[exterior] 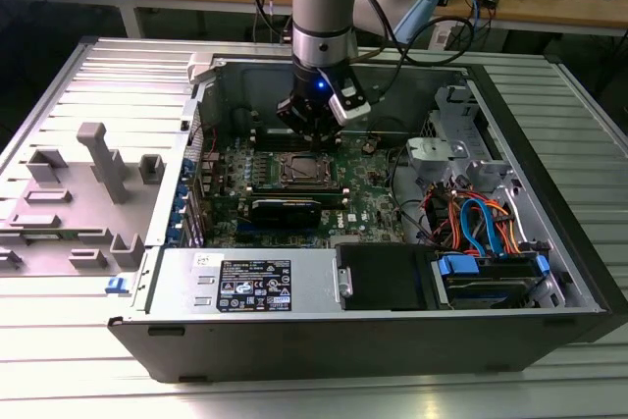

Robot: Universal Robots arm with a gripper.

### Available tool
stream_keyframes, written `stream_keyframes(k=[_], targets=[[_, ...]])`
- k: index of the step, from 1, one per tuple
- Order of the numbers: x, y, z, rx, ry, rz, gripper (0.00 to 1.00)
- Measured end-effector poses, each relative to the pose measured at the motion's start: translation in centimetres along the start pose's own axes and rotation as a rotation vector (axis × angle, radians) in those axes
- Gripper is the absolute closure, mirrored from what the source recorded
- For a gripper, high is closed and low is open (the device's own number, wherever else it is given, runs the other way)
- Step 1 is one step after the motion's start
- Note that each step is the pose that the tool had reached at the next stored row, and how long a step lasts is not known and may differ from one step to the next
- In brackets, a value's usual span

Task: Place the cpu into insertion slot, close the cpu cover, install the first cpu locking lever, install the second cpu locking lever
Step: 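Install the first cpu locking lever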

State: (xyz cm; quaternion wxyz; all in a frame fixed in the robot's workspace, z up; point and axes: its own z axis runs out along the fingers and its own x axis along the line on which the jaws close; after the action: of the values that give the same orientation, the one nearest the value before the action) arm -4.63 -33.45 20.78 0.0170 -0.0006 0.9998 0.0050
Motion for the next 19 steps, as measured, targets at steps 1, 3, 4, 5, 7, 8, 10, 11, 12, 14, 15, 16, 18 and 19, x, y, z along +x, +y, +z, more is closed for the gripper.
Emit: stream_keyframes(k=[1, 3, 4, 5, 7, 8, 10, 11, 12, 14, 15, 16, 18, 19], targets=[[0.00, 0.00, 0.01, 0.0000, -0.0001, 0.000, 0.89], [0.00, 0.01, 0.00, -0.0002, -0.0001, 0.000, 0.89], [0.00, 0.01, 0.00, -0.0003, -0.0002, 0.000, 0.89], [0.00, 0.01, 0.00, -0.0003, -0.0002, 0.000, 0.89], [0.01, 0.00, -0.01, -0.0001, -0.0002, 0.000, 0.89], [0.02, 0.00, -0.01, -0.0001, -0.0002, 0.000, 0.89], [0.05, 0.00, -0.01, 0.0000, -0.0001, 0.000, 0.89], [0.08, 0.00, -0.02, -0.0001, -0.0001, -0.001, 0.89], [0.10, 0.00, -0.02, 0.0000, 0.0000, -0.001, 0.89], [0.10, 0.00, -0.02, -0.0001, 0.0000, -0.001, 0.89], [0.10, 0.00, -0.02, -0.0001, 0.0000, -0.001, 0.89], [0.10, 0.00, -0.02, -0.0001, 0.0000, -0.001, 0.89], [0.10, 0.00, -0.02, -0.0001, 0.0000, -0.001, 0.89], [0.10, 0.00, -0.02, -0.0001, -0.0001, -0.001, 0.89]])
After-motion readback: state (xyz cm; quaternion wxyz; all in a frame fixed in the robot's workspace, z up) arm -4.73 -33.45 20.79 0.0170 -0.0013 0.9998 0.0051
